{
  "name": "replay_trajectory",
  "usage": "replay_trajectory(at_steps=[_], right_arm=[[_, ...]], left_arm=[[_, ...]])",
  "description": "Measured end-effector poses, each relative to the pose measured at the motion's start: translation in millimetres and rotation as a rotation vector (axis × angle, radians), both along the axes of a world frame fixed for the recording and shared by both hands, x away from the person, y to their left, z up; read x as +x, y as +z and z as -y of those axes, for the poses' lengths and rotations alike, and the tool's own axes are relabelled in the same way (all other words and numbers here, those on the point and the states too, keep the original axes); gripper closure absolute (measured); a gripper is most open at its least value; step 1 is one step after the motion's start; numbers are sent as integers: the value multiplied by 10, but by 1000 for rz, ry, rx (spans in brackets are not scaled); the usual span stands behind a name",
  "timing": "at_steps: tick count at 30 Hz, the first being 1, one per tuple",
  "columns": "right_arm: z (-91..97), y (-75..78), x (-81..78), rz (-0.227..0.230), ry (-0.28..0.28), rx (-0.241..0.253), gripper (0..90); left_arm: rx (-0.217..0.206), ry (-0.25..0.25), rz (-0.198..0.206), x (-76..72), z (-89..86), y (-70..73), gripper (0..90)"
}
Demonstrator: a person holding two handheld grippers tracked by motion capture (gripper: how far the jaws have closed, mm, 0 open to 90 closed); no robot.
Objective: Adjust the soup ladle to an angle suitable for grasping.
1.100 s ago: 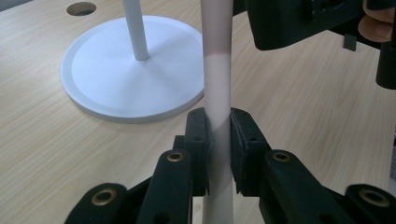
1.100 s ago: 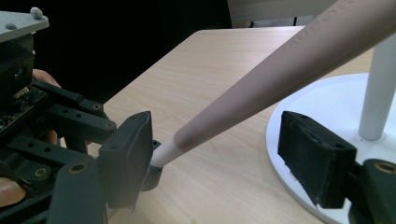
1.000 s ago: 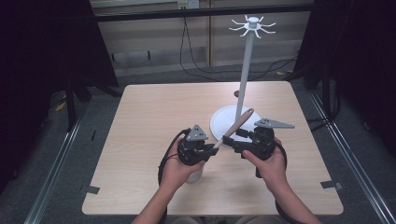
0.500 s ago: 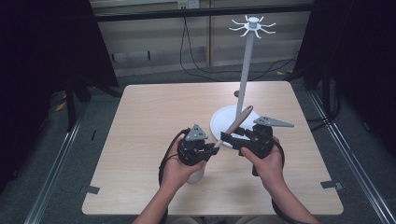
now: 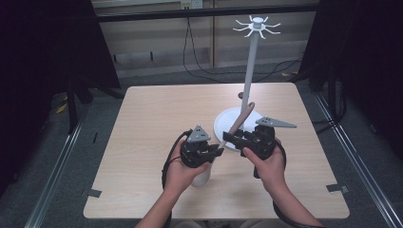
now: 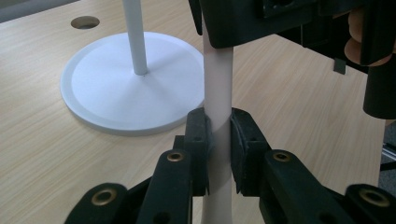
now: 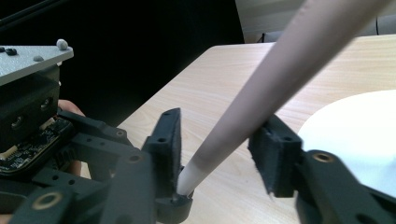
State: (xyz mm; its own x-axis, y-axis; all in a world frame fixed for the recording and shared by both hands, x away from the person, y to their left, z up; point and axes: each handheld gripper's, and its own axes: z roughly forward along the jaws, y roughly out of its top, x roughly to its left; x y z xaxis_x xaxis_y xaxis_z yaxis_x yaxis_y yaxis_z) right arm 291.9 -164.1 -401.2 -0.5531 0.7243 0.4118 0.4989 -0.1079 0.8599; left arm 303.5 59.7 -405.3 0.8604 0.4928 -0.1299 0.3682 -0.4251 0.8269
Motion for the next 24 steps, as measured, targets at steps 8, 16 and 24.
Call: replay_trajectory(at_steps=[8, 16, 24], right_arm=[[22, 42, 22, 11, -10, 37, 682], [16, 67, 30, 12, 4, 98, 738], [-19, 132, 19, 33, 37, 155, 776]], left_arm=[[-35, 18, 11, -7, -4, 25, 787], [-71, 22, 5, 2, -7, 25, 786], [-117, 18, -5, 4, -10, 55, 784]])
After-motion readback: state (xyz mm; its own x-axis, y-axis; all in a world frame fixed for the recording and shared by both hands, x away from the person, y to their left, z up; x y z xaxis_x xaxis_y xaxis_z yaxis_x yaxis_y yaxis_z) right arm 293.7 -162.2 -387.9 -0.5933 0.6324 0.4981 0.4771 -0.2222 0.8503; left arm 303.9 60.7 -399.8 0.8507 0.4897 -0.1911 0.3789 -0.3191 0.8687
